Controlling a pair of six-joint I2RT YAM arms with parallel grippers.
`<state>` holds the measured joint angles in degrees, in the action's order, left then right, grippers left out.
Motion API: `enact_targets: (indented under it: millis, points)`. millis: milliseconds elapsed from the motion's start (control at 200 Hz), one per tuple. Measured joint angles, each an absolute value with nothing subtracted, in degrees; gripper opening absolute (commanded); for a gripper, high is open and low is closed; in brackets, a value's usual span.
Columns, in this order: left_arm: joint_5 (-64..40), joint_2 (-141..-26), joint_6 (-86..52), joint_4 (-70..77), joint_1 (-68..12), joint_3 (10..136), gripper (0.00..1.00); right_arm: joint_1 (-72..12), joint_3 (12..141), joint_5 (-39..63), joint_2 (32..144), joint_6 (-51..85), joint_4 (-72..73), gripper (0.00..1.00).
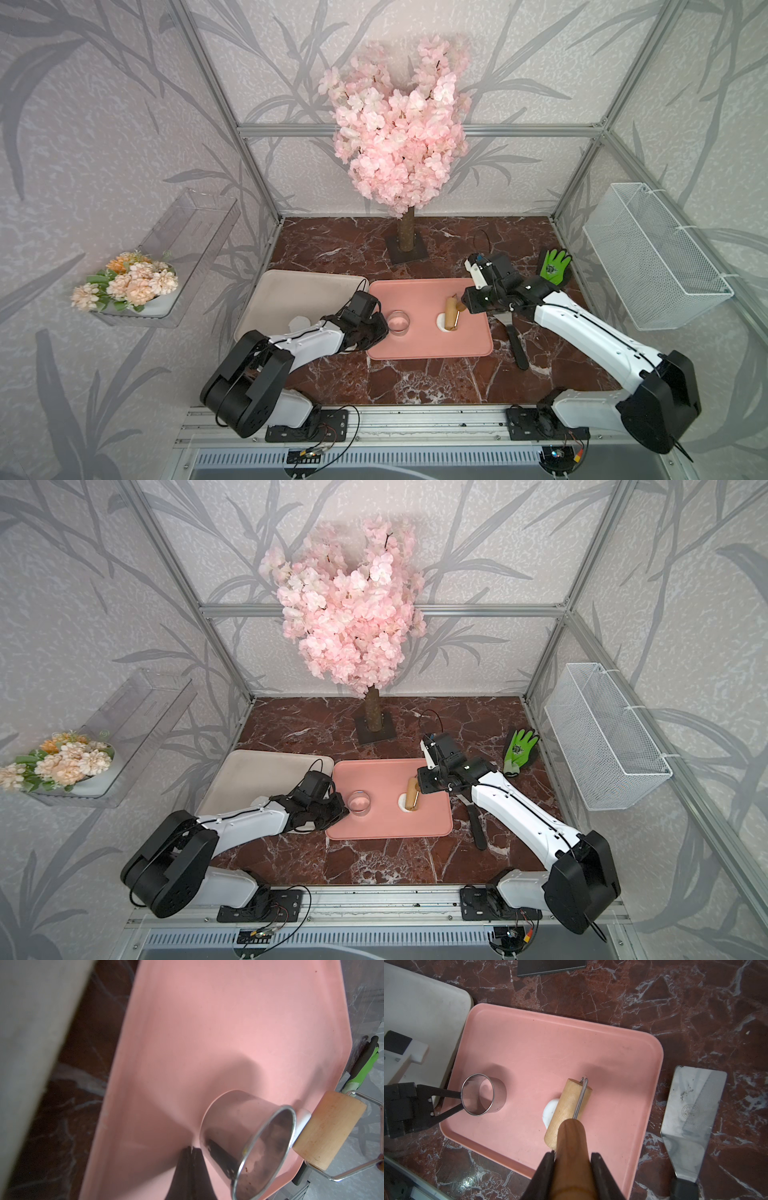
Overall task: Roll out the dumpling wrappers from the dough
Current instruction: Flatten out the dough on the work surface.
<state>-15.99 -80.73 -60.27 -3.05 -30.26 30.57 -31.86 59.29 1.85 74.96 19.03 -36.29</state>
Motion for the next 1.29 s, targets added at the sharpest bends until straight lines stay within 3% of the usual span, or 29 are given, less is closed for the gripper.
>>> enact_targets:
  millis: [545,840,1295]
  points:
    - [-15.9,-80.4,-60.3,-3.1,-30.3,30.2,0.0,-29.9,60.3,1.3,72.4,18.5,-40.4,0.0]
    - [-15.9,-80.4,-60.3,-3.1,-30.3,30.2,0.0,-34.9,65.8,4.0,74.5,19.1,-38.6,0.0]
    - [-15.9,-80.8,-60.2,-3.5,-30.3,30.7,0.0,-32.0,58.0,4.1,74.6,20.6,-35.9,0.0]
